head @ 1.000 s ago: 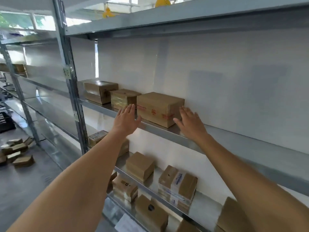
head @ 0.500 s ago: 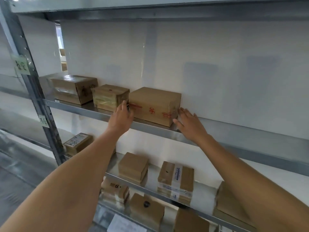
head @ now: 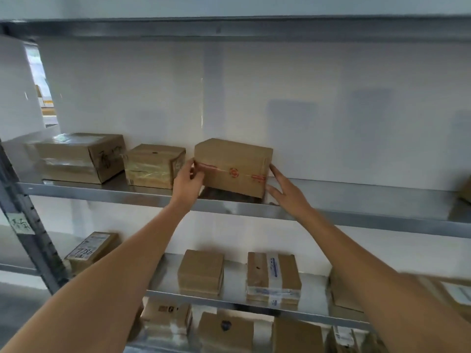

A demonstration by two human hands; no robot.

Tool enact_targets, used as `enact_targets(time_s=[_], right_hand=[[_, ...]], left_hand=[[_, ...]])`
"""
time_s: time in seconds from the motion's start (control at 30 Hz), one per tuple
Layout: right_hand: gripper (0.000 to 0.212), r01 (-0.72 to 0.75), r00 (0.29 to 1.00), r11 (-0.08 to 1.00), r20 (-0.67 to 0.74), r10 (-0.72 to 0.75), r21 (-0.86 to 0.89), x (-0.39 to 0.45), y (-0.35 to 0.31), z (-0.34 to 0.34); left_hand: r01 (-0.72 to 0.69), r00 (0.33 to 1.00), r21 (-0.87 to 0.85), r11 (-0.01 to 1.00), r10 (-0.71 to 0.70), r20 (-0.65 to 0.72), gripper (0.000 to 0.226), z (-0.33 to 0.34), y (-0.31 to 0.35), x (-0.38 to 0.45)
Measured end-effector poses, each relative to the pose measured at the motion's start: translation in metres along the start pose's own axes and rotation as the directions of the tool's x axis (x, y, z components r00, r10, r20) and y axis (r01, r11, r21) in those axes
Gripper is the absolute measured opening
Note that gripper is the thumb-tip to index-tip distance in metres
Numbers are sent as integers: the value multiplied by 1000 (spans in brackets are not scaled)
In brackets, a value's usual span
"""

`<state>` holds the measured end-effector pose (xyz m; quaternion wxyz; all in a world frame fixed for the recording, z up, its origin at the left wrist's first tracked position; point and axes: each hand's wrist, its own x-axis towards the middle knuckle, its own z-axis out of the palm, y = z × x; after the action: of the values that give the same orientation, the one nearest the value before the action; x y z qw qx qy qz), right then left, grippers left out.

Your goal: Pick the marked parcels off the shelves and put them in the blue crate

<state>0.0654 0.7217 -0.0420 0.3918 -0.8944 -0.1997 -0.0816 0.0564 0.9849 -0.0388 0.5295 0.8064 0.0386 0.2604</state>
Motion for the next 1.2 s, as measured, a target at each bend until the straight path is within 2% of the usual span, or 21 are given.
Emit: enact_targets(time_s=[0.07,0.1,0.17,0.2,0.27,0.37,0.5,0.6,0.67,0.87,1.0,1.13,1.2], right_hand=[[56,-13,997,995,-73,20,98,-2,-6,-3],[53,-26,992,989,-114,43,147,-2,-11,-5],[41,-34,973,959,-209,96,283,-2,-26,-9],[36,-45,958,940,-251,136,338,-1,-33,-11],[43,-86,932,910,-290,217,405,3,-44,-17],[51,-145,922,861,-249,296,487,8,-49,-27],[60,-153,931,831,-203,302,535,11,-58,-34],[63,-171,926,835,-205,318,522,14,-60,-31],[67,-190,926,825,-182,331,532,13,-57,-28],[72,-211,895,806,-221,387,553,15,-54,-24],[72,-243,880,835,-250,404,494,18,-57,-27],[64,-287,866,834,-243,436,471,21,-57,-30],[59,-321,857,830,-233,459,456,23,-54,-29]], left_hand=[[43,999,-265,963,-50,-20,21,-4,19,5],[86,996,-405,910,-95,-2,17,-6,31,8],[167,985,-551,817,-167,52,18,-7,53,13],[181,983,-555,812,-172,69,20,-6,61,13],[173,985,-553,815,-159,74,26,-2,67,14],[170,985,-528,832,-141,95,26,0,68,15],[166,985,-542,824,-119,122,26,-2,63,18],[223,969,-554,802,-120,216,37,-2,61,18],[249,956,-507,825,-126,264,39,-2,61,19],[105,969,-334,937,-20,247,32,-5,72,29],[158,966,-198,967,-110,233,52,-2,62,31],[307,929,-191,932,-250,271,61,1,51,29],[358,897,-170,918,-288,335,65,1,47,29]])
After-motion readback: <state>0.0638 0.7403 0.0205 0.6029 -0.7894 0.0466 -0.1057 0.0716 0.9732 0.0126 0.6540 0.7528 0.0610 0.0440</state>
